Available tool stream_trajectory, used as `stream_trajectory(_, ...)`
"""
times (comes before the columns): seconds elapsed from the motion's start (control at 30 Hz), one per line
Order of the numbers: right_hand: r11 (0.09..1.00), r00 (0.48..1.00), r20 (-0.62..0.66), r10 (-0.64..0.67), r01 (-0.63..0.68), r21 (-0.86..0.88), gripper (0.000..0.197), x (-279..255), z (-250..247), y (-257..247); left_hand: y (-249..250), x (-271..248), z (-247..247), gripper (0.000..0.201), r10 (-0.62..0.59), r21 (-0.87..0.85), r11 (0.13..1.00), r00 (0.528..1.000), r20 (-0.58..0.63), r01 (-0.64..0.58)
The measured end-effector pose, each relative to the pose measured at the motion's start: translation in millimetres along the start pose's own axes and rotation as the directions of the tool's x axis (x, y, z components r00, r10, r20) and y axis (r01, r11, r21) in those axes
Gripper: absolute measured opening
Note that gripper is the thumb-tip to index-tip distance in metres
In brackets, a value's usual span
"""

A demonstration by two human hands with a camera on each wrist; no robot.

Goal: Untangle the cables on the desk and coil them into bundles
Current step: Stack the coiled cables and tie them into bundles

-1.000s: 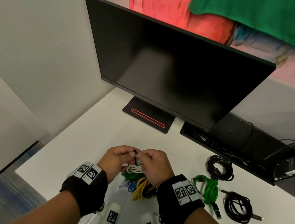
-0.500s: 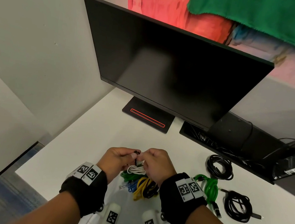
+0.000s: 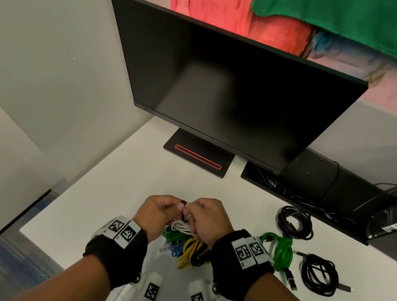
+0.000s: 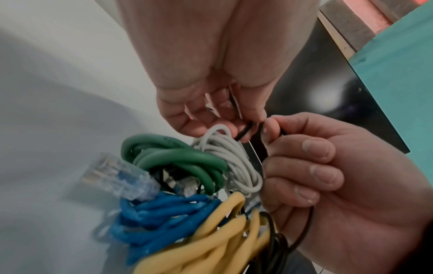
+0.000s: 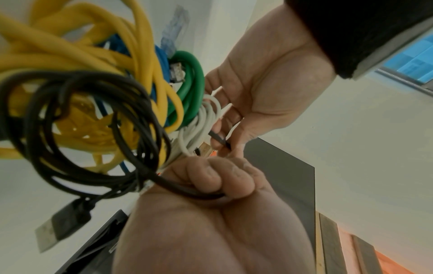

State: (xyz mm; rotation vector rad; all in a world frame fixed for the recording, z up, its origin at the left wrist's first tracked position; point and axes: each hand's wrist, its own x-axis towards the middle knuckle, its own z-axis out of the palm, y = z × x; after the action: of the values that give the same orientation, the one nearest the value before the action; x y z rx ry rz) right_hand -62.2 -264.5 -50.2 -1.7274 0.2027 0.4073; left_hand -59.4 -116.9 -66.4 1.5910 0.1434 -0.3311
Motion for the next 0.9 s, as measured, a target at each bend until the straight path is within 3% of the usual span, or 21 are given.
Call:
stream_trajectory(0.23, 1.000, 1.000, 0.010, 0.011, -0.011, -0.025, 0.021, -0.6, -1.6, -1.0, 1.1, -0.9, 0.4, 0.017, 0.016, -0.038, 0.999, 1.000, 0.009, -0.015)
stream_trajectory(0.57, 1.000, 1.000, 0.002, 0.027, -0.027, 0.004, 0.024, 0.5, -4.8, -2.0, 1.7, -2.7, -3.4, 0.026, 0.029, -0.005, 1.000, 0.998, 0.048, -0.029)
stream_trajectory(0.73, 0.999, 0.999, 0.004, 0.035, -0.035, 0.000, 0.026, 0.3, -4.2, -2.5, 0.0, -2.1, -3.9, 0.032, -0.023, -0.068, 0.997, 0.999, 0.041, 0.026)
stream_trajectory(0.9, 0.999, 0.999, 0.002, 0.032, -0.032, -0.003, 0.025, -0.2, -2.6, -2.9, 0.0, -0.3, -2.7, 0.028, -0.022, -0.064, 0.998, 0.999, 0.032, 0.024)
